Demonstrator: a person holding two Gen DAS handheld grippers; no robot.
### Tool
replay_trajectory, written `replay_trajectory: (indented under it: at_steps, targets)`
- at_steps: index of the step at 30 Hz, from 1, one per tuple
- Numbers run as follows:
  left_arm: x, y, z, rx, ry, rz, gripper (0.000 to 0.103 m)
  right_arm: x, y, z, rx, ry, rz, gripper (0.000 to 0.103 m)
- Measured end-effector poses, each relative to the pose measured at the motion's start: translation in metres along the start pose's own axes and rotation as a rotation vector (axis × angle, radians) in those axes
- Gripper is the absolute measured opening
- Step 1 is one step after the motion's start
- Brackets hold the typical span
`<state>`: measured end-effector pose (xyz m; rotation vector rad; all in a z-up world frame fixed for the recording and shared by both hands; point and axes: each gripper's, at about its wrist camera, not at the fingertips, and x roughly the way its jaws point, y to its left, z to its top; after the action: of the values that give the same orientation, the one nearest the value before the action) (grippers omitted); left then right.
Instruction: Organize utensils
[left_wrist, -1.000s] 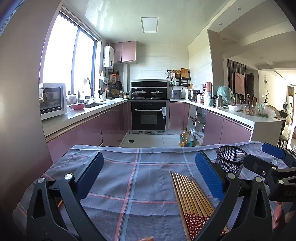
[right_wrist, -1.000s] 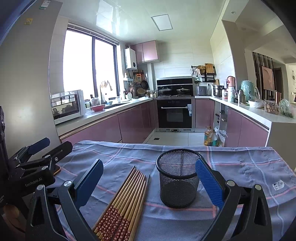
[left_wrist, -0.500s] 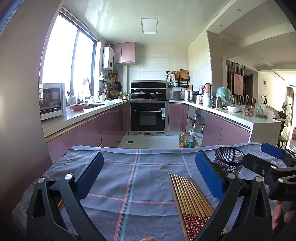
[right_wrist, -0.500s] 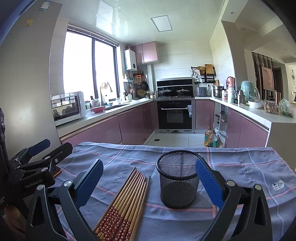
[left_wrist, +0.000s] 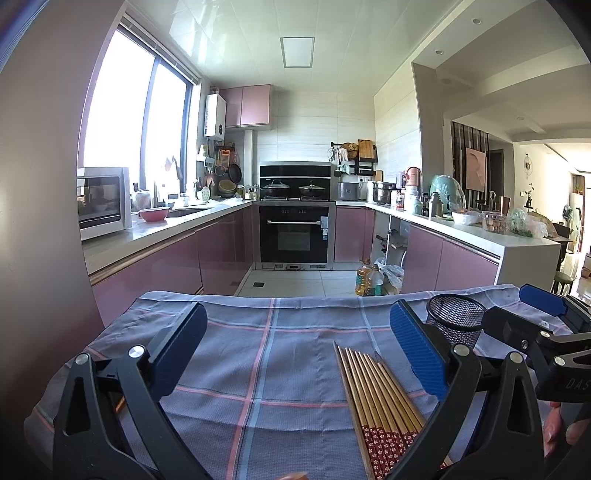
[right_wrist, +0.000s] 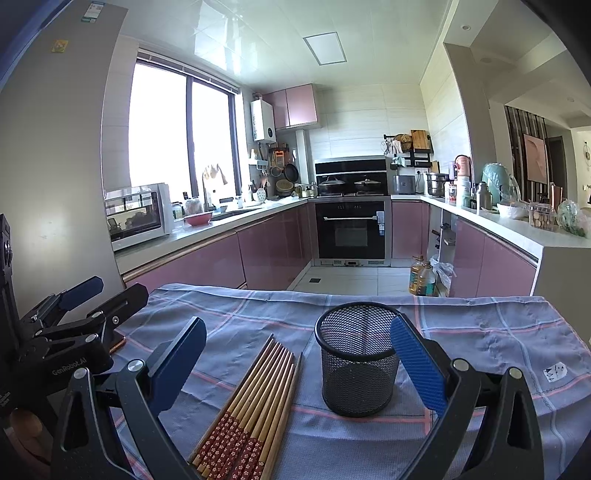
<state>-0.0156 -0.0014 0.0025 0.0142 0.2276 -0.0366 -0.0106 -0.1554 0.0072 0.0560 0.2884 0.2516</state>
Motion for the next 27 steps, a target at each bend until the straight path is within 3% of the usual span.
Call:
replay_trajectory:
  at_steps: [27]
  targets:
    - [0.0079,0.0042,-0.0065,-0.003,0.015,-0.011,0.098,-0.0012,-0.0008,-0.0002,0.003,0.017,0.023,0.096]
